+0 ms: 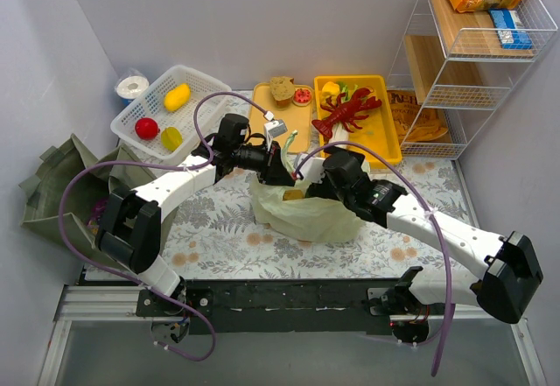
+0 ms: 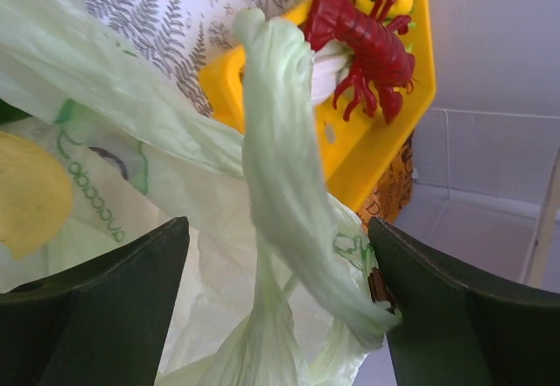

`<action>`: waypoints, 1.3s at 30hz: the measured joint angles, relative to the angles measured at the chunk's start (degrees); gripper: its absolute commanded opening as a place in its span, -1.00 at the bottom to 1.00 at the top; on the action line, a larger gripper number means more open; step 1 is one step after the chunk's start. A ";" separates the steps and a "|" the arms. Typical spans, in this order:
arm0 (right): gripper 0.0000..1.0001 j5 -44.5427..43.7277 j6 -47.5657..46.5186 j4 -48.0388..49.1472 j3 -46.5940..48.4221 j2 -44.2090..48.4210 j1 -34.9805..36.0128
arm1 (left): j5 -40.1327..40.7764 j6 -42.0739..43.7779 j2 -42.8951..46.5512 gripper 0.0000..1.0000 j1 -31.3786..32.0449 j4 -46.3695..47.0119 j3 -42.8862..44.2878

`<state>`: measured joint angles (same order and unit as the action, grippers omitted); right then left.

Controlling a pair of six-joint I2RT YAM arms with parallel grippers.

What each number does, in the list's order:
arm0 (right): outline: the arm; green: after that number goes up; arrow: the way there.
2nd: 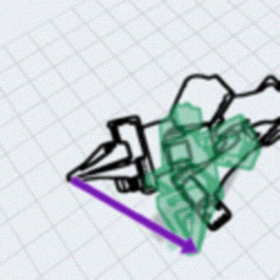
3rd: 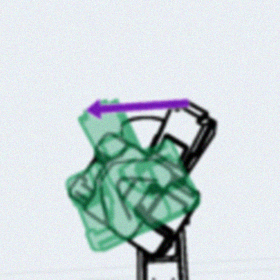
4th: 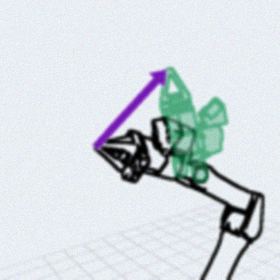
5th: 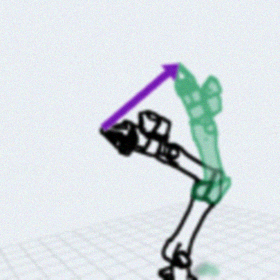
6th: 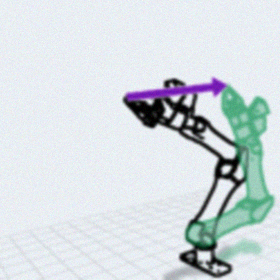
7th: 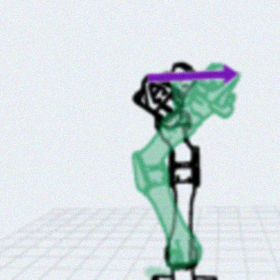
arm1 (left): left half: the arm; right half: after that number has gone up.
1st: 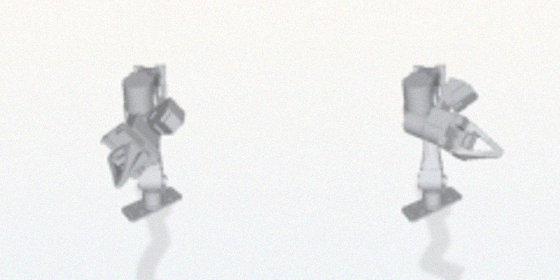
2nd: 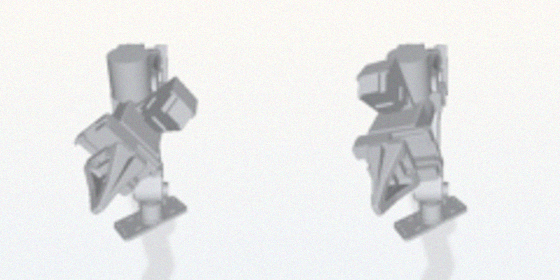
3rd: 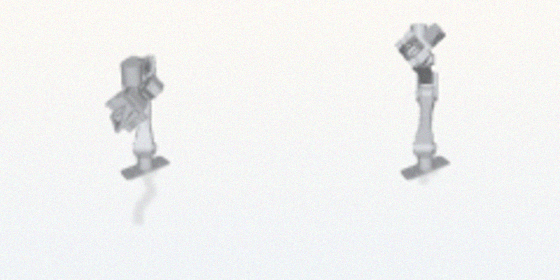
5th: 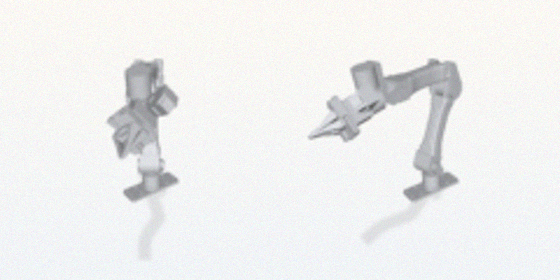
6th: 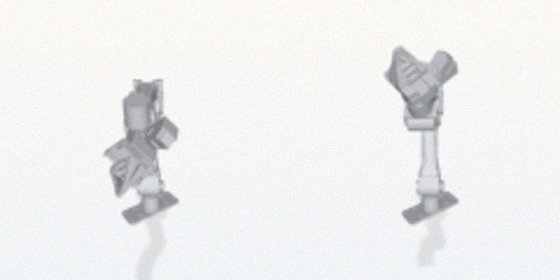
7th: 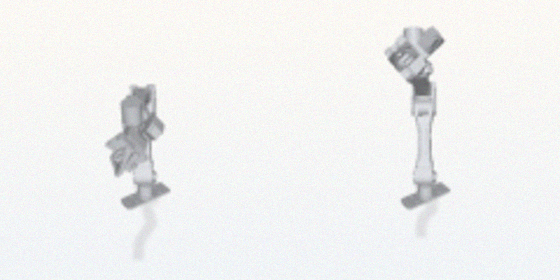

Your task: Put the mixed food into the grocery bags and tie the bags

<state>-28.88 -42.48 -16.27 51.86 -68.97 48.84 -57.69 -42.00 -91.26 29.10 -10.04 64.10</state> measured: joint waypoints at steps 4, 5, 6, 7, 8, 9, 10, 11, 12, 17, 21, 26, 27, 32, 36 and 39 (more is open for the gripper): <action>0.08 -3.67 0.31 -0.04 0.50 -0.04 0.04 | 0.15 0.00 0.11 -1.00 0.00 -0.02 0.00; 0.01 -4.22 0.48 0.11 0.68 0.09 0.04 | 0.20 0.00 0.17 -1.00 0.00 -0.02 0.00; -0.07 -4.63 0.66 0.13 0.87 0.35 0.02 | 0.22 0.00 0.20 -1.00 0.00 -0.02 0.00; -0.20 -4.90 0.81 0.28 0.87 0.72 0.04 | 0.24 0.00 0.24 -1.00 0.00 0.00 0.00; -0.24 -5.09 1.11 0.35 0.87 1.29 0.04 | 0.24 0.02 0.26 -1.00 0.00 -0.02 0.00; -0.30 -5.09 1.40 0.42 0.87 1.95 0.04 | 0.26 0.00 0.28 -1.00 0.00 -0.02 0.00; -0.44 -4.98 1.86 0.55 0.87 2.67 0.02 | 0.26 0.00 0.28 -1.00 0.00 -0.02 0.00; -0.52 -4.55 2.36 0.70 0.87 3.45 0.02 | 0.26 0.00 0.31 -1.00 0.00 -0.02 0.00; -0.61 -3.82 2.97 0.81 0.87 4.35 -0.02 | 0.24 0.00 0.31 -1.00 0.00 -0.02 0.00; -0.97 4.39 6.75 0.83 2.29 8.13 -0.72 | 0.31 0.02 0.31 -1.00 0.00 -0.02 0.00; -0.97 15.06 9.40 -0.50 6.58 8.44 -1.29 | 0.52 0.09 0.31 -1.00 0.22 -0.09 0.00; -0.97 28.52 11.96 -2.64 10.84 5.16 -1.42 | -0.15 0.59 0.31 -1.00 1.64 -0.61 0.00; -0.97 30.82 12.31 -3.41 11.15 4.22 -1.60 | -0.31 0.85 0.31 -1.00 1.88 -0.90 0.02; -0.97 41.00 13.53 -8.07 11.10 -0.55 -3.32 | -0.59 2.23 0.31 -0.71 2.73 -2.91 0.02; -0.97 46.38 14.47 -10.43 11.02 -1.62 -5.42 | -0.52 2.99 0.31 -0.12 2.91 -3.96 0.02; -0.97 48.83 15.15 -10.67 10.99 -1.51 -6.58 | -0.22 3.65 0.31 0.15 2.91 -4.76 0.02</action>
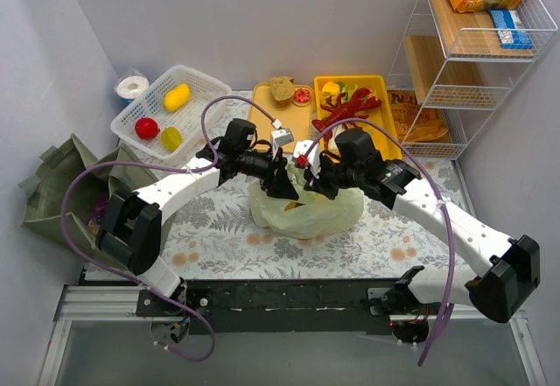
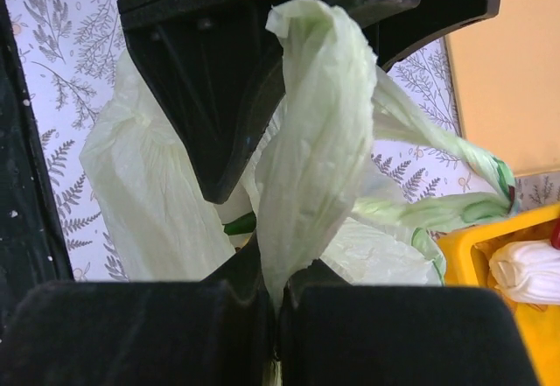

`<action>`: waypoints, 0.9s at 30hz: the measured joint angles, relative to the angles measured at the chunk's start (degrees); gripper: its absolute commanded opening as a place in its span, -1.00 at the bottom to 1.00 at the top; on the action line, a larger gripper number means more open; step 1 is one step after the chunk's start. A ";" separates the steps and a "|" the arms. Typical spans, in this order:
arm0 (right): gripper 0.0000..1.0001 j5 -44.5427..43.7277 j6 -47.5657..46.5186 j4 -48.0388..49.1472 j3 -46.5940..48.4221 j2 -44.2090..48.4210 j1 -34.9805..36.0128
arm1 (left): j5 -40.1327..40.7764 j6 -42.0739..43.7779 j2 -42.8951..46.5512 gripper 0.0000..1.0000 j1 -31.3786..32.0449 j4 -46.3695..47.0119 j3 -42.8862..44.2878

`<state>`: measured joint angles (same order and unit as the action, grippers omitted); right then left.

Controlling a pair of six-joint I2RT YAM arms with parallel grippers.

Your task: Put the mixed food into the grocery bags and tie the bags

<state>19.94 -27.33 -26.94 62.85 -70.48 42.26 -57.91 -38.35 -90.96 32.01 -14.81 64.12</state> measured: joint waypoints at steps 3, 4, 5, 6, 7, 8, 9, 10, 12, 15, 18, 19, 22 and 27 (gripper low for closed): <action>-0.97 2.21 0.37 -0.09 -0.04 0.00 -1.14 | 0.09 0.37 0.02 0.22 0.00 -0.61 0.00; -0.97 2.84 0.44 -0.15 -0.04 -0.02 -1.44 | 0.09 0.48 0.07 0.22 0.02 -0.83 0.00; -0.97 3.30 0.44 -0.22 -0.04 -0.07 -1.73 | 0.04 0.52 0.11 0.23 0.04 -1.05 0.00; -0.97 3.72 0.46 -0.26 -0.04 -0.15 -1.92 | 0.02 0.59 0.33 0.24 0.07 -1.33 0.00; -0.97 4.48 0.50 -0.46 -0.04 -0.39 -2.43 | -0.15 0.74 1.11 0.23 0.07 -1.53 0.00; -0.97 4.50 0.50 -0.46 -0.04 -0.42 -2.45 | -0.15 0.74 1.11 0.22 0.07 -1.53 0.00; -0.97 4.70 0.57 -0.50 -0.04 -0.52 -2.54 | -0.28 0.72 1.42 0.21 0.07 -1.51 0.00; -0.97 4.79 0.61 -0.57 -0.04 -0.68 -2.62 | -0.42 0.68 1.64 0.20 0.07 -1.42 0.00; -0.97 4.90 0.74 -0.68 -0.07 -1.14 -2.78 | -0.63 0.48 1.90 0.21 0.07 -1.16 0.02; -0.97 4.90 1.25 -0.85 -0.70 -1.70 -2.84 | -0.96 -0.13 1.92 0.22 0.07 0.00 0.00; -0.97 4.87 1.68 -1.36 -1.60 -2.03 -2.84 | -1.49 -1.22 2.08 0.18 0.07 1.49 0.00; -0.97 4.87 1.70 -1.66 -1.70 -2.21 -2.84 | -1.53 -1.57 2.23 0.18 0.07 2.03 0.00; -0.97 4.74 1.75 -1.86 -1.77 -2.84 -2.84 | -1.49 -2.56 2.86 0.12 0.07 3.69 0.00; -0.97 4.61 1.77 -2.14 -1.77 -3.61 -2.86 | -1.60 -4.98 4.04 -0.40 0.07 7.85 -0.85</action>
<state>24.56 -25.56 -29.08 61.08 -74.08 39.40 -59.51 -43.33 -86.91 32.08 -6.96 63.26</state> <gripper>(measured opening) 0.032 0.464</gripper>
